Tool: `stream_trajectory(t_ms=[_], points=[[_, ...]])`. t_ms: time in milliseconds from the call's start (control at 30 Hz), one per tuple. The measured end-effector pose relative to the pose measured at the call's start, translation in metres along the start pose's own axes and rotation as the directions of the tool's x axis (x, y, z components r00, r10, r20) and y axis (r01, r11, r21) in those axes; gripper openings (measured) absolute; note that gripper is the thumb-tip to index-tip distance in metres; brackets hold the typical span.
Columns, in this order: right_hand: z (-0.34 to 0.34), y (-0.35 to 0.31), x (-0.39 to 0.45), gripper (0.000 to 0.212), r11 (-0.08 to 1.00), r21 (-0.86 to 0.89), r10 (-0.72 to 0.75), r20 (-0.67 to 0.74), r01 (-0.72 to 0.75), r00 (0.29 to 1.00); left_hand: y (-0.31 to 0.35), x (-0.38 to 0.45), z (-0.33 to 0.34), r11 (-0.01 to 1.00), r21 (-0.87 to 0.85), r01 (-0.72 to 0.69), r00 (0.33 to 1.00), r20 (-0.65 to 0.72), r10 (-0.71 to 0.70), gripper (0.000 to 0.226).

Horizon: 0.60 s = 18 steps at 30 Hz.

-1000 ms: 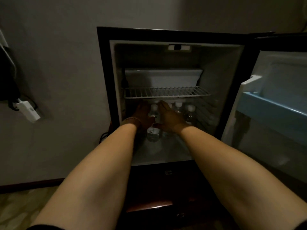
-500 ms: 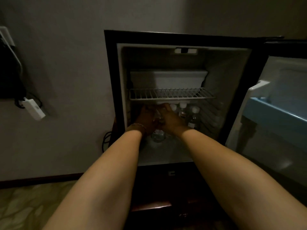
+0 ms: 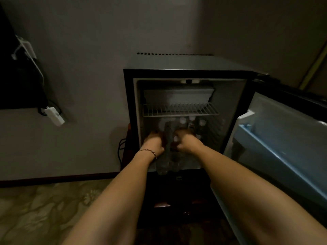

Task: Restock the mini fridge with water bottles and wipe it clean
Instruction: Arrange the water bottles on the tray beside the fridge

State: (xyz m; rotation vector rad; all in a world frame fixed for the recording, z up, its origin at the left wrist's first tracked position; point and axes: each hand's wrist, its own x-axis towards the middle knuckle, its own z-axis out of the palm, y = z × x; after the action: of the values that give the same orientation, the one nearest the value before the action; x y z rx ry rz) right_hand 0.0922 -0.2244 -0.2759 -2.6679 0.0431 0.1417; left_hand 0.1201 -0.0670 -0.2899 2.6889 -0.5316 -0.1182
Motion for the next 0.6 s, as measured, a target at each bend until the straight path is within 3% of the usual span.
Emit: stream_trajectory(t_ms=[133, 367, 600], points=[[-0.033, -0.014, -0.047, 0.018, 0.998, 0.021, -0.054, 0.027, 0.053, 0.998, 0.029, -0.050, -0.027, 0.999, -0.051, 0.000, 1.000, 0.003, 0.000, 0.019], [-0.083, -0.048, -0.124, 0.015, 0.984, -0.015, -0.176, 0.024, 0.177, 0.984, 0.078, -0.116, -0.089, 0.995, -0.099, -0.027, 0.996, -0.083, 0.019, 0.014], [-0.118, -0.076, -0.225, 0.011, 0.977, -0.024, -0.213, -0.149, 0.211, 0.966, 0.122, -0.200, -0.138, 0.984, -0.098, -0.148, 0.977, -0.166, 0.131, 0.017]])
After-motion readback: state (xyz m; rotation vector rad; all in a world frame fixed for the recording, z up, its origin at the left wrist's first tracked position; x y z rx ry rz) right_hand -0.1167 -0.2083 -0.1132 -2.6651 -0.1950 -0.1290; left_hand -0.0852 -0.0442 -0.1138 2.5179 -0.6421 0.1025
